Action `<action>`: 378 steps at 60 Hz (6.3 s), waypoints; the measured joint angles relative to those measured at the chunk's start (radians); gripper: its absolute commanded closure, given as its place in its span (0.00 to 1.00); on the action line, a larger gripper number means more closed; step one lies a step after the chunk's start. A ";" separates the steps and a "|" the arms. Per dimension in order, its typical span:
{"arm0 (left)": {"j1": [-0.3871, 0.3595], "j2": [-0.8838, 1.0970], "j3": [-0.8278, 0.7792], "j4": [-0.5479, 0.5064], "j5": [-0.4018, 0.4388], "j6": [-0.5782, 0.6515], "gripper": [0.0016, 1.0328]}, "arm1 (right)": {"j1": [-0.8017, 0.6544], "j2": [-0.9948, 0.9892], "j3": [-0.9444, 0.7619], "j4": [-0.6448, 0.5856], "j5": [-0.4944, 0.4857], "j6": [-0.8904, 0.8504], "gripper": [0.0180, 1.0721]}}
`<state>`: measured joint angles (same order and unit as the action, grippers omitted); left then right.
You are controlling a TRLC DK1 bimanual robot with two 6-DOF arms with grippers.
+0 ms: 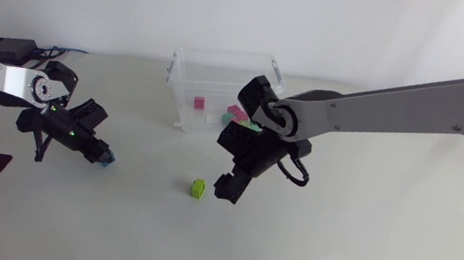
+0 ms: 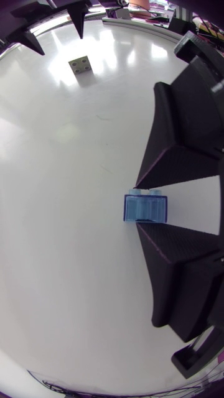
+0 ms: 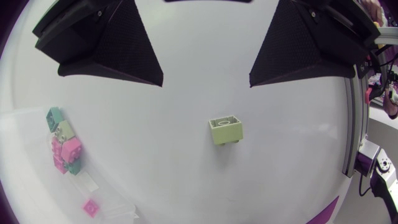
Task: Place the duplo bricks in the container
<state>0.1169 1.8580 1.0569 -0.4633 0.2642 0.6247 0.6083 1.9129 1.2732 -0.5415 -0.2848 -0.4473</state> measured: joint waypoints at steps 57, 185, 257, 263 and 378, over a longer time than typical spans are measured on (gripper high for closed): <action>-0.003 -0.152 0.257 -0.033 0.301 -0.119 0.79 | 0.094 0.222 0.259 -0.076 -0.007 -0.055 0.06; -0.291 -0.049 0.675 -0.141 0.100 -0.318 0.04 | -0.182 -0.147 0.491 -0.186 0.072 0.089 0.72; -0.216 -0.702 0.094 -0.137 -0.013 -0.310 0.04 | -0.167 0.189 0.636 0.259 0.232 0.239 0.04; -0.188 -0.752 0.062 -0.137 -0.013 -0.310 0.04 | -0.163 0.160 0.599 0.295 0.254 0.240 0.04; 0.004 -1.709 -0.814 0.288 -0.169 -0.373 0.04 | -0.604 -1.566 -0.992 0.475 0.312 0.240 0.04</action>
<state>0.1207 0.1486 0.2424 -0.1753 0.0952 0.2512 0.0044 0.3466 0.2813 -0.0669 0.0269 -0.2077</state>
